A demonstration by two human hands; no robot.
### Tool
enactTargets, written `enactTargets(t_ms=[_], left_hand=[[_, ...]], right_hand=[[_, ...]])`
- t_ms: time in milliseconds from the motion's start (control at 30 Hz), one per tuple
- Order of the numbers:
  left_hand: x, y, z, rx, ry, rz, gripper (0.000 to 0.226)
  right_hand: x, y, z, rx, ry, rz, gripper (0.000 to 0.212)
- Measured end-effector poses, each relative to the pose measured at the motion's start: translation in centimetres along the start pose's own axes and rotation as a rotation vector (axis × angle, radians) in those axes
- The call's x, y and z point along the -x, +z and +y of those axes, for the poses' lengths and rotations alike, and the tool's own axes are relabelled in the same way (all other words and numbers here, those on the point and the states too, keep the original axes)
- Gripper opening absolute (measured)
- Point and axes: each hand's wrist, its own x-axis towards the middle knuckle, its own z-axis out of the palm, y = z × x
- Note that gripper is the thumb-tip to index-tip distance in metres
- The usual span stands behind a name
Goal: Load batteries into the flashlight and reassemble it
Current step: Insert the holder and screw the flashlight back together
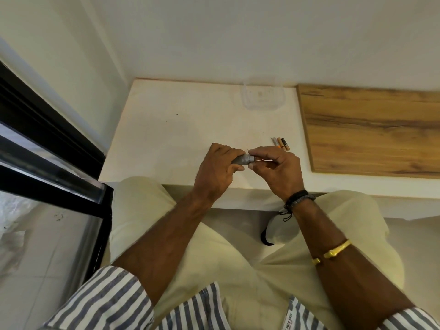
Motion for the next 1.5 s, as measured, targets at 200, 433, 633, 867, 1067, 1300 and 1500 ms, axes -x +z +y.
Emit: enactTargets(t_ms=[200, 433, 633, 867, 1067, 1300, 1500], left_hand=[[-0.1, 0.0, 0.1, -0.007, -0.005, -0.053, 0.034], [-0.2, 0.1, 0.0, -0.068, 0.025, -0.121, 0.033], [-0.1, 0.0, 0.0, -0.063, 0.059, -0.043, 0.029], [-0.1, 0.4, -0.1, -0.057, 0.118, -0.046, 0.028], [0.0, 0.3, -0.1, -0.036, 0.047, -0.005, 0.031], [0.1, 0.3, -0.3, -0.043, 0.009, -0.005, 0.031], [0.2, 0.2, 0.2, -0.043, 0.076, -0.048, 0.032]], right_hand=[[-0.1, -0.5, 0.0, 0.059, -0.061, -0.030, 0.031], [-0.1, -0.3, 0.0, 0.141, -0.107, -0.038, 0.029], [0.0, 0.2, 0.2, 0.120, 0.041, -0.014, 0.026], [-0.2, 0.9, 0.0, 0.264, 0.216, 0.030, 0.061], [-0.2, 0.7, 0.0, -0.050, 0.282, 0.022, 0.046], [-0.2, -0.1, 0.7, 0.005, 0.112, -0.087, 0.027], [-0.1, 0.2, 0.0, 0.211, 0.221, -0.026, 0.052]])
